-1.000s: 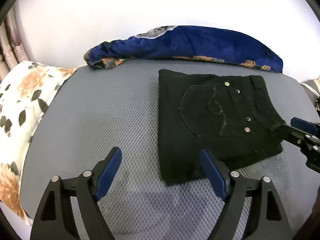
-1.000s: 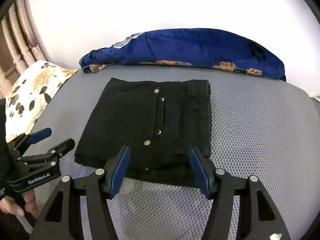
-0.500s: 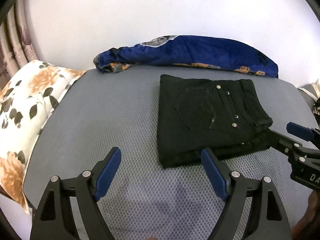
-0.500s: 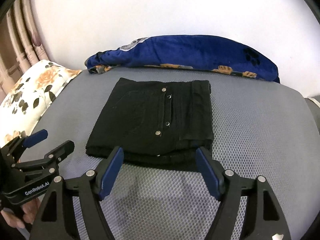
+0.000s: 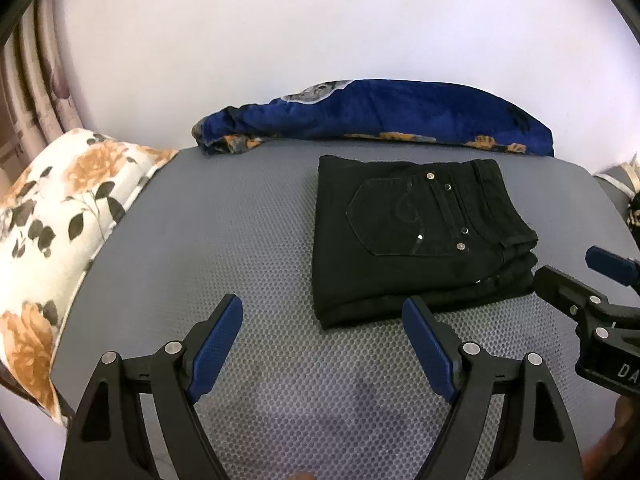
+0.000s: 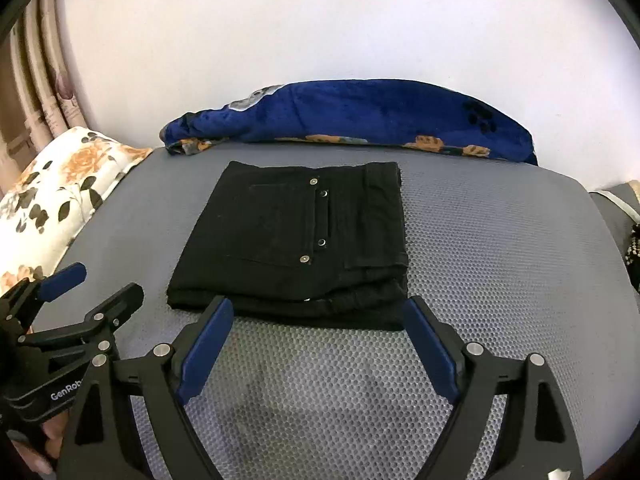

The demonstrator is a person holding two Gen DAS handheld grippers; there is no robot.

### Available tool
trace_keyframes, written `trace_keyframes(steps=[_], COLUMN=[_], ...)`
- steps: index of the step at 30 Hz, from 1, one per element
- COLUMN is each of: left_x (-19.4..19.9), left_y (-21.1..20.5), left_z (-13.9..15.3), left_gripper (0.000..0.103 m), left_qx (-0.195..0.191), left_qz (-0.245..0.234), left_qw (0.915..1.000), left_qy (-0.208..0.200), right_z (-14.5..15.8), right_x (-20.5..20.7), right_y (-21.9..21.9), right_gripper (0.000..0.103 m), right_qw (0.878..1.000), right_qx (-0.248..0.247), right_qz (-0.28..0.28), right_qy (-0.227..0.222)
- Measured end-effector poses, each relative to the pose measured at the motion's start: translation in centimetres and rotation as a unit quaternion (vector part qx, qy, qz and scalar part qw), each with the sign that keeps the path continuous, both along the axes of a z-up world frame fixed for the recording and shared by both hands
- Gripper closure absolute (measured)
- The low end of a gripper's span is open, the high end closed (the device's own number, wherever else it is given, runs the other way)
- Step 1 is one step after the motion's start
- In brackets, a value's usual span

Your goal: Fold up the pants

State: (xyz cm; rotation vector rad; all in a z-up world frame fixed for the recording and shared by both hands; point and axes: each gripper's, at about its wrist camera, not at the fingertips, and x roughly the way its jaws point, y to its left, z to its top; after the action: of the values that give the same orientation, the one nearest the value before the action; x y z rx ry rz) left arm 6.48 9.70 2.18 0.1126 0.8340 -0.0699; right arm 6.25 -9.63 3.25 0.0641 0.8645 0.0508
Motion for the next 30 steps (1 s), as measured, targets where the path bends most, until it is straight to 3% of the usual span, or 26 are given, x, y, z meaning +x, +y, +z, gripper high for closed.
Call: trace_keyframes(steps=[30], left_x=[-0.2], left_y=[-0.6], left_z=[0.0], left_gripper=[0.021], left_qx=[0.006], left_qz=[-0.011], left_qw=[0.9999], left_qy=[-0.007], right_z=[-1.1], right_x=[0.1], right_y=[-0.2], right_gripper=[0.017], right_qw=[1.000], right_qx=[0.009], right_qz=[0.001], right_qy=[0.023])
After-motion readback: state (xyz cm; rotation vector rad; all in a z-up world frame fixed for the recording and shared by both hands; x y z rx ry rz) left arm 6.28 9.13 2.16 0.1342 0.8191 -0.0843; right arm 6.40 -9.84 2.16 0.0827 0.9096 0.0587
